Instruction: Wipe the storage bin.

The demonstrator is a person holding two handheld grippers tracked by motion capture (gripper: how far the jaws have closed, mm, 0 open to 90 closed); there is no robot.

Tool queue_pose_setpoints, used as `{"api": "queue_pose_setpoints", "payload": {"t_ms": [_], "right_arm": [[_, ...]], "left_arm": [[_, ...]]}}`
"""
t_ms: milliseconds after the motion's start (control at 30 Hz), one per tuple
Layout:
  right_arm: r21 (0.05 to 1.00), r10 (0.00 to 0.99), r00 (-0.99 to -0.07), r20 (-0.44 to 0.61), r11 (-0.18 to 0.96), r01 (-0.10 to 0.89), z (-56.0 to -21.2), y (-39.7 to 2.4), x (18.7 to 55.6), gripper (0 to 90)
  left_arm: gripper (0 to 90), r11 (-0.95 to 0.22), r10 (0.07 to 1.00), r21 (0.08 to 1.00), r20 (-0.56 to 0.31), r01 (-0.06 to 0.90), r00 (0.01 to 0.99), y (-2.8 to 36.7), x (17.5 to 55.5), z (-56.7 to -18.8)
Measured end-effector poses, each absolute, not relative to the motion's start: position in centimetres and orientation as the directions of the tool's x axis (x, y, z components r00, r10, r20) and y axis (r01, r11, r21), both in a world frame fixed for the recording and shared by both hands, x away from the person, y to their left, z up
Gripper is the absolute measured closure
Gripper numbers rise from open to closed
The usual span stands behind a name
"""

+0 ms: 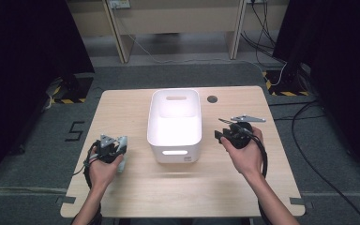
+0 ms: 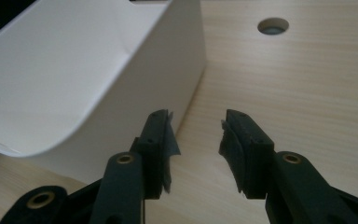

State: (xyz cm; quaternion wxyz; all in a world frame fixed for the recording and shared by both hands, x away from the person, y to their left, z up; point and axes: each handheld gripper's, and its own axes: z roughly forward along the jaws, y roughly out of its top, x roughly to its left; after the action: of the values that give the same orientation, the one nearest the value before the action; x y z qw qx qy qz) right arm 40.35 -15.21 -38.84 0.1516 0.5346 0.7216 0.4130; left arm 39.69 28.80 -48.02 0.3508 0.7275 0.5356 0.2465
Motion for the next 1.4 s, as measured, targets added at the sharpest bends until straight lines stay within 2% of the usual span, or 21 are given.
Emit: {"api": "queue_pose_setpoints", "payload": {"t_ms": [133, 300, 467, 600, 867, 1033, 1400], "right_arm": [[0.731, 0.907, -0.355, 0.228, 0.082, 0.677, -40.3, -16.2, 40.7, 61.3], [0.731, 0.908, -0.35, 0.231, 0.076, 0.679, -40.3, -16.9, 40.6, 61.2], [0.733, 0.909, -0.345, 0.233, 0.069, 0.677, -40.2, -17.4, 40.5, 61.1], [0.729, 0.91, -0.342, 0.233, 0.07, 0.681, -40.4, -17.7, 40.4, 60.9], [0.736, 0.912, -0.341, 0.23, 0.066, 0.674, -40.6, -18.1, 40.1, 60.5], [0.732, 0.909, -0.339, 0.24, 0.059, 0.679, -40.9, -18.9, 39.3, 60.1], [0.719, 0.932, -0.275, 0.238, 0.021, 0.695, -43.1, -21.8, 34.5, 58.9]], "left_arm": [[69.9, -0.18, 0.956, 0.735, -0.026, 0.654, 0.292, 28.7, 41.1, -49.1], [58.0, -0.174, 0.963, 0.71, -0.022, 0.682, 0.268, 28.6, 41.4, -50.2], [44.2, -0.136, 0.965, 0.739, -0.051, 0.66, 0.256, 29.2, 41.0, -49.7], [37.5, -0.15, 0.965, 0.766, -0.025, 0.626, 0.261, 29.7, 40.3, -48.7], [35.0, -0.151, 0.958, 0.819, -0.016, 0.554, 0.285, 31.1, 38.0, -47.3], [35.8, -0.099, 0.967, 0.861, -0.035, 0.499, 0.252, 32.4, 35.8, -47.9], [37.2, -0.088, 0.969, 0.893, -0.026, 0.442, 0.244, 32.2, 33.4, -50.0]]}}
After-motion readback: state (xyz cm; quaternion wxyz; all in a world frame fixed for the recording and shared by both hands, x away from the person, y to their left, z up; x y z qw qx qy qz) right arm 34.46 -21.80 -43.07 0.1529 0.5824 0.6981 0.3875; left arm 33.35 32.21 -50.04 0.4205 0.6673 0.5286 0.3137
